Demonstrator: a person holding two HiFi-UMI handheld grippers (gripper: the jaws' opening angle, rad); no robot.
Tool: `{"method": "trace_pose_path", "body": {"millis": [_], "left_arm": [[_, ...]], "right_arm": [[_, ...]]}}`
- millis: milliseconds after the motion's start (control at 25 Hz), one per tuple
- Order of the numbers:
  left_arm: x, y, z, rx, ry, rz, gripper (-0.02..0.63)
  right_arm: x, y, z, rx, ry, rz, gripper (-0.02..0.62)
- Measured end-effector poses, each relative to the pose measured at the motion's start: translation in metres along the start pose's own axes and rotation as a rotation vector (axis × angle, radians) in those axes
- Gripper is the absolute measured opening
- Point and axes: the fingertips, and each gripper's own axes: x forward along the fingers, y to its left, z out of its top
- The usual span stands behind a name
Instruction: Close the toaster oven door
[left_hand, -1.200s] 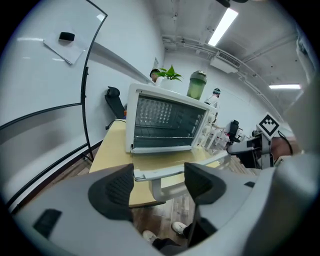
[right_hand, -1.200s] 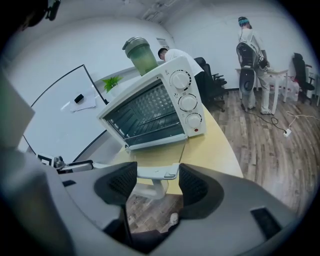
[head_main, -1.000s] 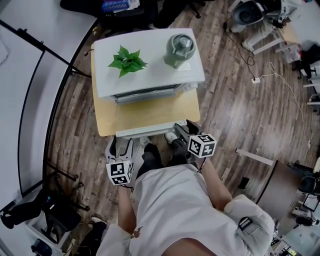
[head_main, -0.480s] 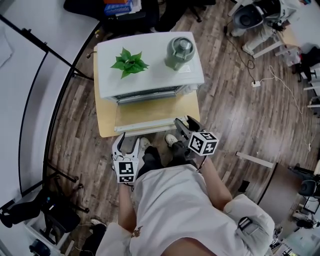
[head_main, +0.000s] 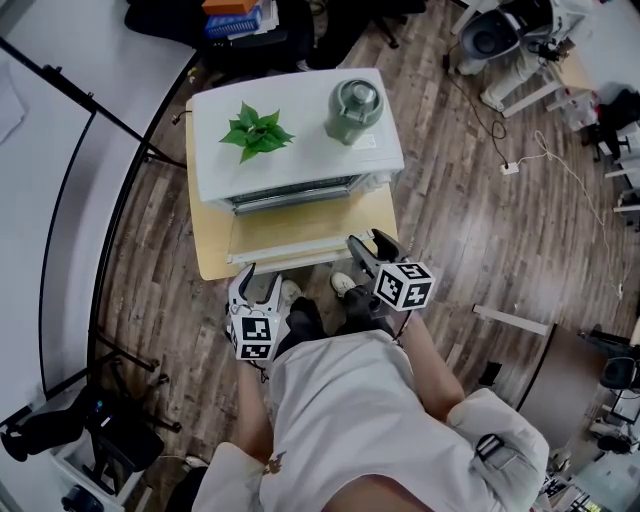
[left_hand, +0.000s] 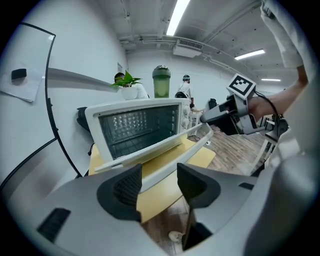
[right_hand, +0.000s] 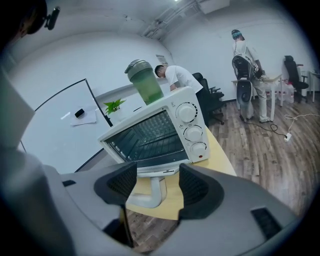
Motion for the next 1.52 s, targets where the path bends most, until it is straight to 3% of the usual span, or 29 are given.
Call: {"method": "trace_pose_path", "body": {"millis": [240,480,960,1280,1520], "left_arm": [[0.005,-0.001,0.001,0.002,0.017,0.004,0.218],[0.006,0.005,0.012,-0.006,-0.01,0.016,0.216],[0.006,0.014,0.034,-0.013,-0.024,0.008,0.219],[0.007,0.019,0.045,-0.021,-0.034,0.006,0.219],[0.008,0.027,0.058,-0.021,-0.055,0.006,0.221]], "right_arm": [[-0.001,0.002,0.002,-0.073,0.005,-0.009,0.265],[-0.008,0.009,0.014,-0.273,-0.022,-0.034,0.224],[-0.015,0.06,0.025,-0.583,-0.049,0.093,0.249],[-0.01,0.081,0.011,-0.673,0.002,0.188,0.244],[0.0,0.083,0.004,-0.716,0.04,0.204,0.242]]}}
